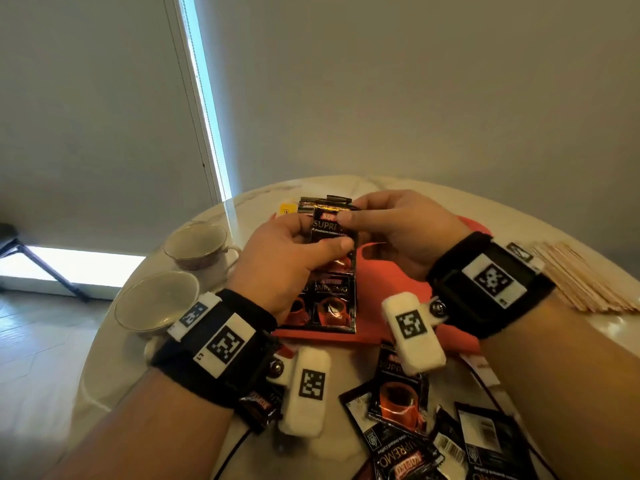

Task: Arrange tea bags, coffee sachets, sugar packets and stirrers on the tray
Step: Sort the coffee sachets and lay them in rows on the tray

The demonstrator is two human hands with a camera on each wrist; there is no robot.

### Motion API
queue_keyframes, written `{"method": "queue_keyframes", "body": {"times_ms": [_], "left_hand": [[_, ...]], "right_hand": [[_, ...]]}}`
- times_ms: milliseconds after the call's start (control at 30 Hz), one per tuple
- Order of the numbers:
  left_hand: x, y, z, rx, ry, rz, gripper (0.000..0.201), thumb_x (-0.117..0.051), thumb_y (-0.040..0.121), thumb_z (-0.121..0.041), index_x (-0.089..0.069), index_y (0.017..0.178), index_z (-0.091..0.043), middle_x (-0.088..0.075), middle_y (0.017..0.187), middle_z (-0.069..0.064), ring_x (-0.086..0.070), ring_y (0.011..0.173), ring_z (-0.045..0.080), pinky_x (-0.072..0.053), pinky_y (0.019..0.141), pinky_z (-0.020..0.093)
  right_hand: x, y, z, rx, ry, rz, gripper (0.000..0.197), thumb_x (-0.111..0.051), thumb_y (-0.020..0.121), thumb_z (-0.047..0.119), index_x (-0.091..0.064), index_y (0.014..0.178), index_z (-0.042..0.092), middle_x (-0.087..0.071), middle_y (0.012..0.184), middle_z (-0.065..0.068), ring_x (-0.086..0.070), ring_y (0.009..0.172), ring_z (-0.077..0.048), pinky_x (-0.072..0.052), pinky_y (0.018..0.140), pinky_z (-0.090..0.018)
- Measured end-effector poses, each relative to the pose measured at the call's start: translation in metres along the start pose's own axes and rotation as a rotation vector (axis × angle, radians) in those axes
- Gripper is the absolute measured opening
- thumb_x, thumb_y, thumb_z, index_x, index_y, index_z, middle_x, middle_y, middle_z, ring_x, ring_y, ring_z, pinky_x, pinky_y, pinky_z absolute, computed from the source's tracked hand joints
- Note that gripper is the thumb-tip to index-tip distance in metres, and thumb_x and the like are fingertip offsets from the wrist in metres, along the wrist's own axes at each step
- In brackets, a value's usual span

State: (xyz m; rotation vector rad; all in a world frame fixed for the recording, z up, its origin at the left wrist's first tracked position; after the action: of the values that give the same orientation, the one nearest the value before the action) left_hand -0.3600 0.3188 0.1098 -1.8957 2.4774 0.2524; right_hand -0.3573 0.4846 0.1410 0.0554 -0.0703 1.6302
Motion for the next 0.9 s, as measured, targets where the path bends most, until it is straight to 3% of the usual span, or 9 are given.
{"method": "queue_keyframes", "body": {"times_ms": [100, 200, 367, 433, 533, 633, 767, 833, 900], "left_hand": [[0.002, 0.001, -0.002, -0.002, -0.034, -0.022, 0.003, -0.075, 0.092, -0.014, -0.074, 0.092, -0.011, -0.076, 0.091, 0.012, -0.069, 0.076, 0.021, -0.058, 0.064, 0.029], [0.003, 0.004, -0.003, -0.029, -0.039, -0.009, 0.014, -0.071, 0.095, -0.017, -0.079, 0.083, -0.018, -0.072, 0.095, 0.017, -0.061, 0.075, 0.018, -0.056, 0.066, 0.030], [0.001, 0.003, 0.002, -0.073, 0.051, -0.001, 0.017, -0.074, 0.092, -0.017, -0.080, 0.076, -0.021, -0.068, 0.074, 0.005, -0.063, 0.070, 0.016, -0.056, 0.071, 0.034], [0.005, 0.005, 0.004, -0.052, 0.029, -0.045, 0.015, -0.076, 0.089, -0.018, -0.079, 0.075, -0.021, -0.068, 0.072, 0.004, -0.064, 0.068, 0.015, -0.057, 0.069, 0.032], [0.010, 0.008, 0.005, -0.022, -0.047, -0.106, 0.005, -0.077, 0.088, -0.018, -0.077, 0.083, -0.015, -0.068, 0.071, 0.003, -0.064, 0.065, 0.012, -0.057, 0.065, 0.029], [0.009, 0.007, 0.005, -0.016, -0.083, -0.119, 0.021, -0.082, 0.077, -0.025, -0.076, 0.091, -0.011, -0.072, 0.079, 0.005, -0.067, 0.070, 0.014, -0.060, 0.069, 0.031], [0.010, 0.009, 0.002, 0.008, -0.168, -0.175, 0.037, -0.082, 0.074, -0.037, -0.072, 0.101, -0.014, -0.075, 0.090, 0.002, -0.069, 0.077, 0.016, -0.061, 0.073, 0.032], [0.013, 0.012, 0.003, 0.039, -0.205, -0.224, 0.022, -0.079, 0.088, -0.033, -0.070, 0.099, -0.016, -0.073, 0.085, -0.001, -0.067, 0.075, 0.016, -0.059, 0.072, 0.032], [0.017, 0.015, 0.006, 0.055, -0.222, -0.267, 0.010, -0.073, 0.097, -0.027, -0.069, 0.094, -0.018, -0.072, 0.079, -0.003, -0.065, 0.073, 0.014, -0.057, 0.070, 0.031]], "right_hand": [[0.003, 0.002, -0.003, -0.012, 0.151, -0.069, 0.007, -0.073, 0.090, 0.017, -0.068, 0.088, 0.012, -0.066, 0.073, -0.002, -0.056, 0.057, -0.011, -0.046, 0.049, -0.022], [0.011, 0.006, -0.001, -0.020, 0.253, -0.101, 0.017, -0.070, 0.091, 0.020, -0.068, 0.104, 0.009, -0.065, 0.079, -0.003, -0.055, 0.059, -0.010, -0.046, 0.052, -0.022], [0.015, 0.008, 0.000, 0.080, 0.296, -0.265, 0.014, -0.079, 0.084, 0.010, -0.066, 0.080, 0.013, -0.068, 0.072, -0.002, -0.056, 0.057, -0.010, -0.048, 0.051, -0.022], [0.010, 0.008, 0.000, 0.077, 0.312, -0.211, 0.010, -0.078, 0.086, 0.014, -0.068, 0.088, 0.011, -0.071, 0.078, -0.004, -0.060, 0.062, -0.013, -0.051, 0.054, -0.024], [0.002, 0.003, 0.000, -0.001, 0.204, -0.006, 0.015, -0.073, 0.087, 0.010, -0.068, 0.101, 0.009, -0.074, 0.087, -0.006, -0.069, 0.069, -0.016, -0.057, 0.063, -0.029], [-0.001, 0.000, 0.002, 0.010, 0.112, 0.043, 0.016, -0.070, 0.086, -0.005, -0.067, 0.098, 0.006, -0.074, 0.088, -0.009, -0.072, 0.073, -0.019, -0.061, 0.067, -0.029], [0.027, 0.022, 0.001, 0.003, 0.139, -0.235, 0.021, -0.071, 0.086, -0.006, -0.061, 0.087, 0.013, -0.073, 0.069, -0.001, -0.065, 0.053, -0.010, -0.054, 0.055, -0.025], [0.049, 0.047, -0.015, -0.089, 0.094, -0.352, 0.022, -0.069, 0.089, -0.003, -0.059, 0.082, 0.016, -0.066, 0.062, 0.000, -0.055, 0.043, -0.006, -0.046, 0.050, -0.023], [0.064, 0.070, -0.035, -0.219, -0.046, -0.387, 0.021, -0.065, 0.092, -0.001, -0.061, 0.078, 0.014, -0.062, 0.067, -0.002, -0.054, 0.046, -0.007, -0.044, 0.050, -0.024]]}}
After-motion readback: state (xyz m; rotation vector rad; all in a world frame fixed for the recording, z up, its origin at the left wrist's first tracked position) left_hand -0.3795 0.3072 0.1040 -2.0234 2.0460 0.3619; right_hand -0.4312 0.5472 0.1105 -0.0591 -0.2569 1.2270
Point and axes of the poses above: each hand's wrist, its own y-axis towards the middle knuckle, its own x-axis out of the back of the hand, z = x × y, the point moved 3 cm from there along y, towards the middle knuckle
